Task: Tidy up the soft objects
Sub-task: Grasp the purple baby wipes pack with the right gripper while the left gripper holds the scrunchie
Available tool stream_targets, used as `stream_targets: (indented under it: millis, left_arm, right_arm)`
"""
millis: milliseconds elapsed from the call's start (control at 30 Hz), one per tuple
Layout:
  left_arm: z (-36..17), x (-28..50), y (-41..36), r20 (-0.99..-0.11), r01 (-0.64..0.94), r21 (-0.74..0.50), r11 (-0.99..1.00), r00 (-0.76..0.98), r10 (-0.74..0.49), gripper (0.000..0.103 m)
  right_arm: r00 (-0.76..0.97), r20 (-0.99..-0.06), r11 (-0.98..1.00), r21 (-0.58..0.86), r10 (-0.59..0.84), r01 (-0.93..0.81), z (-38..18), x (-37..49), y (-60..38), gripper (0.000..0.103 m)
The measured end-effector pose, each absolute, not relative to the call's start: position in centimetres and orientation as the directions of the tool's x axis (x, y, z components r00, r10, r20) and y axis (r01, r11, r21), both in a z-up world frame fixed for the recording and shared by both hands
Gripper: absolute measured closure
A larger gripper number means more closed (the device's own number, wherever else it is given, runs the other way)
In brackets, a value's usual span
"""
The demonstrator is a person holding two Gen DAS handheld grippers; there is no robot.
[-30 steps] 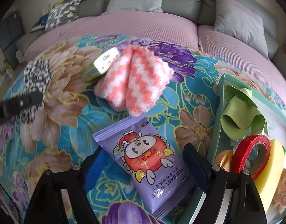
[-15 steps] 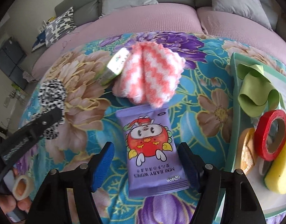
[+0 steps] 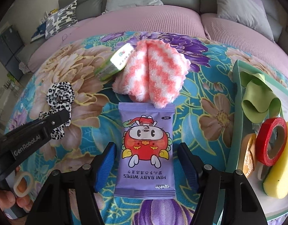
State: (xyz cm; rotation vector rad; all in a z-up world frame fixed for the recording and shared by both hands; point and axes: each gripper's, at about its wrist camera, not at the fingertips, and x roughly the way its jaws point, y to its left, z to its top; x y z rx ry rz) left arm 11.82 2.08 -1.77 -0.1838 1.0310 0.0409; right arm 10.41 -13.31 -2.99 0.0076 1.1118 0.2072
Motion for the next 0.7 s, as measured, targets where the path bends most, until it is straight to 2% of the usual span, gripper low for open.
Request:
stream_targets:
  millis: [200, 700]
  left_arm:
    - [-2.7, 12.4, 2.3, -0.866, -0.131, -0.148, 0.98, 0.496, -0.064, 0.072]
    - [-2.8, 12.6, 1.9, -0.869, -0.126, -0.127, 0.984, 0.493, -0.049, 0.072]
  right_arm:
    - [0.434, -0.887, 0.984, 0.102, 0.157, -0.147, -2.9, 10.4, -13.8, 0.046]
    - [0.442, -0.877, 0.979, 0.135, 0.189, -0.151, -2.6, 10.1, -14.7, 0.052]
